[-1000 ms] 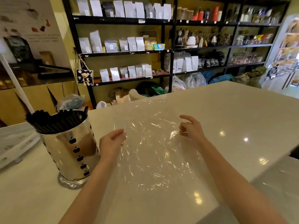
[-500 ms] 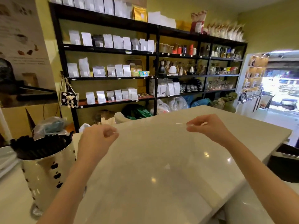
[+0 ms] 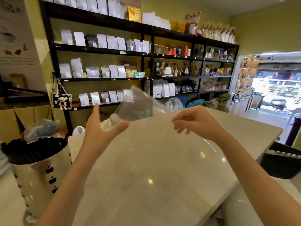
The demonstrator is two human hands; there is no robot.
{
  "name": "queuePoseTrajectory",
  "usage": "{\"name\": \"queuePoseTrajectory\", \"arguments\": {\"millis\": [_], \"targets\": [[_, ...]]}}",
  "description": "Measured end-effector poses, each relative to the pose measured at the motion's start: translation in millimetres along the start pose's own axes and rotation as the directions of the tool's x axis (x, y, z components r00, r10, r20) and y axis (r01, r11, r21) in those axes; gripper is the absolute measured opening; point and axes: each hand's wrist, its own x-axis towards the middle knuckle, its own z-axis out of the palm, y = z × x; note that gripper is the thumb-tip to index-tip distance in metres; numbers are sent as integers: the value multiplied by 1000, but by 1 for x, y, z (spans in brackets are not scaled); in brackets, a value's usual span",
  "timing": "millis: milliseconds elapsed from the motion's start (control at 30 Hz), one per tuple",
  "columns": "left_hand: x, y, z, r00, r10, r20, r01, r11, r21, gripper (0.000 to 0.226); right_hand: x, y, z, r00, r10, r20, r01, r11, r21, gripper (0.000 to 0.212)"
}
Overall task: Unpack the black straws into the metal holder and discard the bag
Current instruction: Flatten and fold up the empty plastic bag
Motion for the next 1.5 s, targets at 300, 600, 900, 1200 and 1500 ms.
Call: {"name": "queuePoseTrajectory", "arguments": {"millis": [300,600,900,1200,1500], "targets": [[-5,-21,8,722,-123,681,589,625,-512,96,-14,21,18,941,338,-22,-249,736,630,8],[-11,-19,21,905,-221,364,390,775,-498,74,-31,39,34,932,361,5,-265,675,688,45],[-10,-18,13,920,-145,363,263,917,-301,32,-50,42,25,953,279,117,-297,791,536,37],[-32,-11,6,877,-75,475,57,997,52,30,-86,36,14,957,269,107,-285,936,205,31],[-110,20,-24,967,41,252,-111,957,270,13,-120,-4,-9,986,86,145,-102,989,105,8]]}}
